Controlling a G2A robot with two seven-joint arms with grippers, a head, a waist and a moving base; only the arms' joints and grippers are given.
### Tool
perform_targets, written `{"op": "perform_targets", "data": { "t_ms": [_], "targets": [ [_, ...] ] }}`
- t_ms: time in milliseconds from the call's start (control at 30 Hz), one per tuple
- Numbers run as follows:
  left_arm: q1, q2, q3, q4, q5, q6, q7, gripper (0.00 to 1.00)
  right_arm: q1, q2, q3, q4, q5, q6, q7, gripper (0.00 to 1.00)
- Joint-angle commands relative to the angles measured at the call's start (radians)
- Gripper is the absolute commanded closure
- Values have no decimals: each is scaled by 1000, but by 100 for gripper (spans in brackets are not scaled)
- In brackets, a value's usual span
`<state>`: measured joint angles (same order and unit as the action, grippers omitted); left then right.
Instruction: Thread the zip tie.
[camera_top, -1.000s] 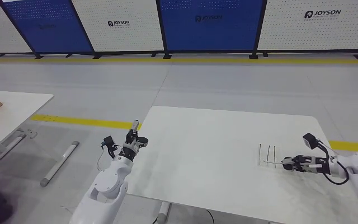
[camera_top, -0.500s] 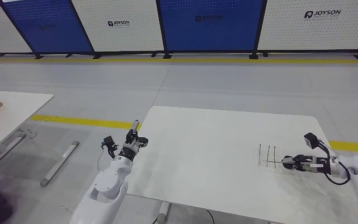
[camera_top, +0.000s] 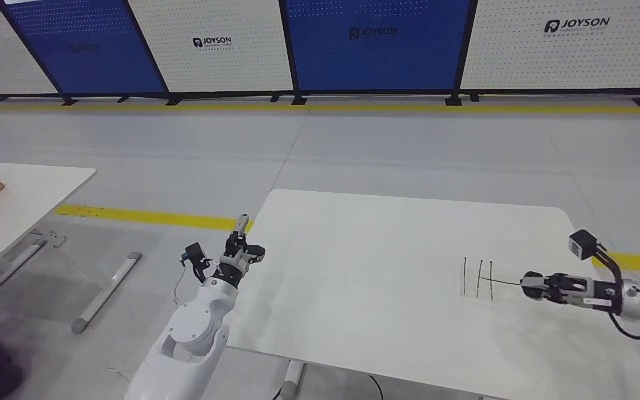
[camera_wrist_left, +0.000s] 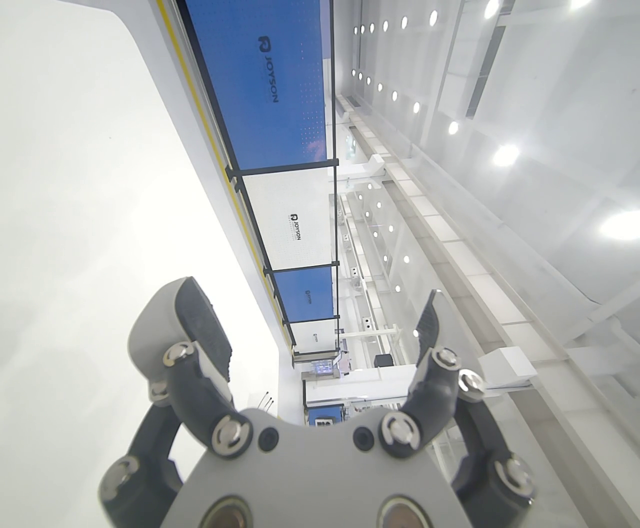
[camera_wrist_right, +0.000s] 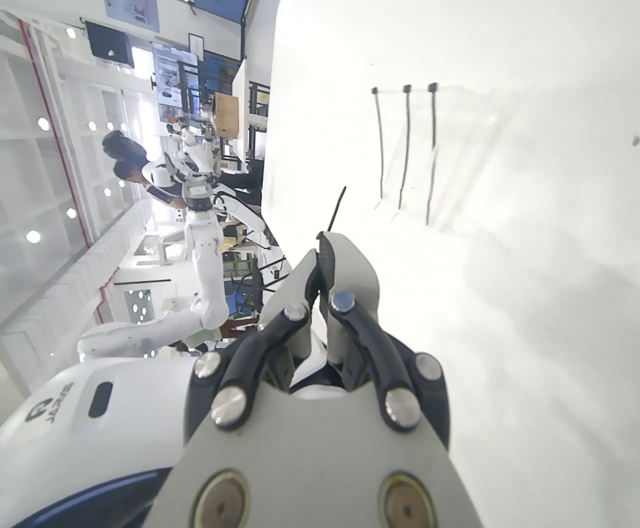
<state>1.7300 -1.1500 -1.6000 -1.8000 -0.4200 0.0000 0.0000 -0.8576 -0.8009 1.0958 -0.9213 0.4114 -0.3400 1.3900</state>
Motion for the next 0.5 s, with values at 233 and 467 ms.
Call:
{"op": "perform_targets", "data": {
  "t_ms": [233, 467],
  "targets": [
    [0, 0, 0, 0, 0, 0, 0, 0, -311, 115, 264, -494, -26, 0, 0, 100],
    [0, 0, 0, 0, 0, 0, 0, 0, -318, 117, 270, -498, -26, 0, 0, 100]
  ]
}}
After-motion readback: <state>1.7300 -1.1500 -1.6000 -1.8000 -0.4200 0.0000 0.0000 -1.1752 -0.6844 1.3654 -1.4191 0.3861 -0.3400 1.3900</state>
